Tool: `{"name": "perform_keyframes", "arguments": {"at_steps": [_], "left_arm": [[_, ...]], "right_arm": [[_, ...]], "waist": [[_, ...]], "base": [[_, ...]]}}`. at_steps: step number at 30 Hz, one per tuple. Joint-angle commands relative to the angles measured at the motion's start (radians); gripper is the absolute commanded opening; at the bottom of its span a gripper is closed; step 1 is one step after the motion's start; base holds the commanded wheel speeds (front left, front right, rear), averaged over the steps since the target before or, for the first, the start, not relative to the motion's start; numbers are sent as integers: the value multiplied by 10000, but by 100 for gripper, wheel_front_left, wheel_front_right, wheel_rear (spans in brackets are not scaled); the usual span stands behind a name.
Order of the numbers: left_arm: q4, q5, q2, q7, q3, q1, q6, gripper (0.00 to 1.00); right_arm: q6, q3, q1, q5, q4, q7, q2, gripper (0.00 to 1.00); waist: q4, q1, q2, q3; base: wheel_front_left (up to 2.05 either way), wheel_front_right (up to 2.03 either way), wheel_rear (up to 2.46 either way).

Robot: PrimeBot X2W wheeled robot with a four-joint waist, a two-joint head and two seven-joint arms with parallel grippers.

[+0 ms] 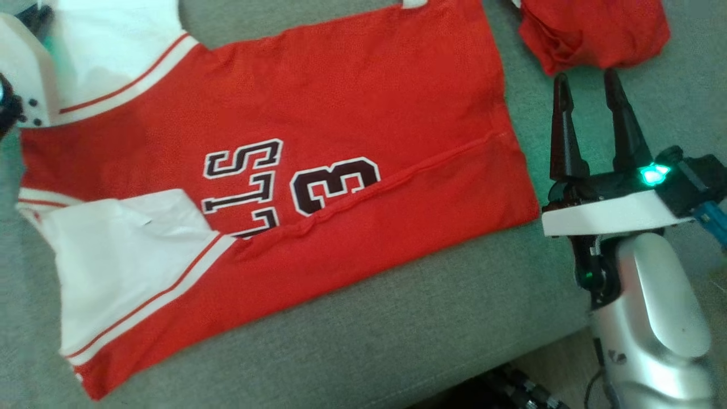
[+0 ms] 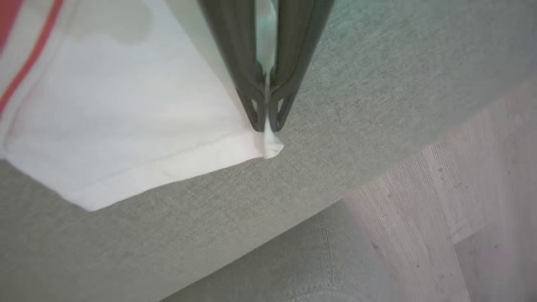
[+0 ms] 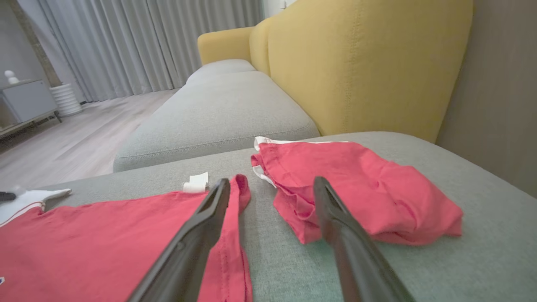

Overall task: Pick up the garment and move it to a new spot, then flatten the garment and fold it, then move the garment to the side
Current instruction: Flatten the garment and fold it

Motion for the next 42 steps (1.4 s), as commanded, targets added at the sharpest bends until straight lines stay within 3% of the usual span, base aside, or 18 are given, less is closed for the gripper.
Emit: {"name": "perform_keyframes", "arguments": {"at_steps": [1,8,14,17,27,41,42], "left_arm": [[-136,-82,279,-313,295,-331,18,0],[-273,-153,-482,-2228,309,-314,18,0],[-999,103,-859,-3350,168,-154,57,0],[-1808,202,-920,-3773,120,126,223,0],[-3825,428,-881,-3844,-184,764,769,0],[-4656,516,-683,-3595,-304,815,1079,0],[-4648,508,-672,-3581,-303,803,1079,0]], "right_arm": [[-7,83,-191,-272,-228,50,-49,100],[-7,-613,-835,-1567,-216,1079,-49,100],[-7,-806,-1561,-2593,34,2940,-184,100],[-7,-897,-2218,-2748,535,4018,-619,100],[-7,-1117,-3742,-3151,3469,5010,-1781,100],[-7,-1287,-4879,-3713,6012,5134,-2065,100],[-7,-1243,-4918,-3694,6174,5210,-2052,80]], "waist": [[234,0,0,-205],[1331,0,0,-786],[2442,0,0,-1030],[2994,0,0,-985],[3890,0,0,-740],[4019,0,0,-445],[4007,0,0,-450]], "base": [[0,0,0],[0,0,0],[0,0,0],[0,0,0],[0,0,0],[0,0,0],[0,0,0]]}}
